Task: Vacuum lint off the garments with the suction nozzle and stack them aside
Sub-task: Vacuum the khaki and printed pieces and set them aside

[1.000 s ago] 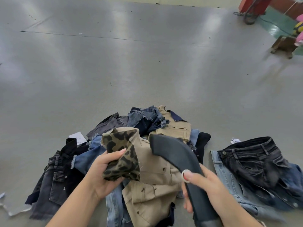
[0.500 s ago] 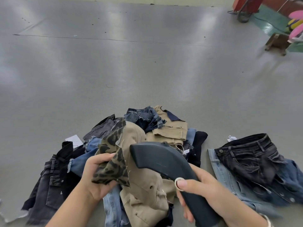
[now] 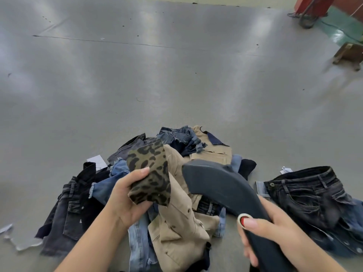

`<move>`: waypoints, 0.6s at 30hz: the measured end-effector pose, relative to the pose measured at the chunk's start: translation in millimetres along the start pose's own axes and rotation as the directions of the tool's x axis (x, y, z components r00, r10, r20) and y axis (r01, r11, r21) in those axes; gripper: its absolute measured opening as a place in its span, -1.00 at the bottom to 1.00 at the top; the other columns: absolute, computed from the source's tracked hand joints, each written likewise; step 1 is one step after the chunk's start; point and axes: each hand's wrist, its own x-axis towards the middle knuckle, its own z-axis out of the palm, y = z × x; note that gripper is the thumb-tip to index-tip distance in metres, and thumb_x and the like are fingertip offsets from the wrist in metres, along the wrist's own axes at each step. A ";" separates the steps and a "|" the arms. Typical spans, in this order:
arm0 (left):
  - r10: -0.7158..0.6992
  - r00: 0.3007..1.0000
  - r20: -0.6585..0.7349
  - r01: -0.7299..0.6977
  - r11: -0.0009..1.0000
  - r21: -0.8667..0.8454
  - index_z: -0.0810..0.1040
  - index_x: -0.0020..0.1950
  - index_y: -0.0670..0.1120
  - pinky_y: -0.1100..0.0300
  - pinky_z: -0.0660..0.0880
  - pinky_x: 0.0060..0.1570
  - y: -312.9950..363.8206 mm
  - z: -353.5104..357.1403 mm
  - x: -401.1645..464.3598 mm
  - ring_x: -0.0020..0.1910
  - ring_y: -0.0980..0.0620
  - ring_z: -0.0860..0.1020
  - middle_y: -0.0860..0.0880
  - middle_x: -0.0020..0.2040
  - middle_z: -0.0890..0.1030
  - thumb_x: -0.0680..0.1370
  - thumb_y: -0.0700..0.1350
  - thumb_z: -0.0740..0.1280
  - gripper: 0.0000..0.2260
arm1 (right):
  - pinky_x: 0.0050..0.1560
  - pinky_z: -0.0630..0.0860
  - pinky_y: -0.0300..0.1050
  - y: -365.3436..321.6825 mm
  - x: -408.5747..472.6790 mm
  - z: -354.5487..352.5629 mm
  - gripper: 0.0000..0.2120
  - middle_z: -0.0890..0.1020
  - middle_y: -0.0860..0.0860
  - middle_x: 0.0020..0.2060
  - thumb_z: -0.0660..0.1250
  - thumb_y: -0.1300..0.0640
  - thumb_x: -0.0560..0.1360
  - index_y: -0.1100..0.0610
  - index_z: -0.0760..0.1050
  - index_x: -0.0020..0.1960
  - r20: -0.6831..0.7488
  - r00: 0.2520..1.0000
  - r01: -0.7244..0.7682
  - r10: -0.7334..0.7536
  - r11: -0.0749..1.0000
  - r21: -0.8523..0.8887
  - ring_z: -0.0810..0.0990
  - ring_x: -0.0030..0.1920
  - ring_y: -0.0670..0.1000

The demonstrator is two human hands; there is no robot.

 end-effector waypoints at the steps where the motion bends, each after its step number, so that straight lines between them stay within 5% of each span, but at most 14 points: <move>1: 0.012 1.000 0.001 -0.012 1.000 -0.021 0.69 -0.24 -0.21 0.17 0.62 -0.25 0.3 -0.6 0.7 -0.30 -0.03 0.64 -0.13 -0.23 0.65 -0.12 -0.12 0.67 -0.50 | -0.39 0.50 -0.05 1.4 0.3 1.6 -0.52 0.58 0.18 -0.35 0.51 -0.06 0.25 -0.17 0.53 0.15 0.043 0.999 -0.022 0.022 1.000 -0.005 0.55 -0.44 0.15; 4: 0.051 0.999 0.012 -0.049 0.993 -0.106 0.65 -0.22 -0.21 0.17 0.61 -0.26 0.7 -2.4 2.0 -0.30 -0.01 0.63 -0.11 -0.24 0.63 0.16 -0.16 0.55 -0.74 | -0.21 0.57 -0.20 5.1 3.9 8.0 -0.47 0.68 0.05 -0.20 0.41 0.01 0.36 -0.14 0.42 0.31 0.121 0.992 -0.024 0.028 0.999 -0.033 0.67 -0.22 0.01; 7: 0.074 0.997 0.023 -0.070 0.985 -0.161 0.67 -0.26 -0.19 0.19 0.60 -0.29 -1.4 -1.0 1.5 -0.31 0.01 0.63 -0.09 -0.24 0.64 0.33 -0.17 0.33 -0.85 | 0.06 0.55 0.10 6.4 8.1 15.7 -0.49 0.57 0.38 0.07 0.41 -0.02 0.37 -0.20 0.44 0.30 0.102 0.994 -0.016 0.026 0.995 -0.096 0.56 0.06 0.38; 11: 0.041 0.997 0.070 -0.030 0.989 -0.148 0.65 -0.34 -0.18 0.17 0.61 -0.26 -3.1 2.5 0.7 -0.32 0.00 0.63 -0.10 -0.29 0.62 0.16 -0.18 0.53 -0.85 | -0.35 0.53 -0.07 8.1 14.2 16.7 -0.53 0.58 0.22 -0.30 0.45 -0.03 0.30 -0.22 0.50 0.20 0.118 0.991 -0.068 0.066 0.998 0.017 0.56 -0.41 0.14; 14: 0.034 0.996 0.088 -0.020 0.988 -0.155 0.62 -0.35 -0.17 0.18 0.60 -0.23 -0.7 -0.3 1.5 -0.32 0.00 0.60 -0.09 -0.30 0.59 0.16 -0.20 0.54 -0.85 | -0.41 0.52 -0.09 9.1 16.5 19.8 -0.55 0.53 0.21 -0.38 0.46 0.02 0.30 -0.09 0.53 0.18 0.113 0.994 -0.016 0.004 0.994 0.105 0.52 -0.52 0.12; 18: 0.016 0.991 0.136 0.001 0.992 -0.126 0.59 -0.40 -0.17 0.22 0.59 -0.27 -1.5 -1.5 -1.7 -0.39 0.03 0.58 -0.06 -0.39 0.57 0.02 -0.20 0.64 -0.71 | -0.47 0.50 -0.03 6.2 18.0 17.1 -0.66 0.48 0.28 -0.42 0.49 0.07 0.23 0.22 0.52 -0.09 -0.105 0.991 0.099 -0.081 0.979 0.180 0.46 -0.58 0.13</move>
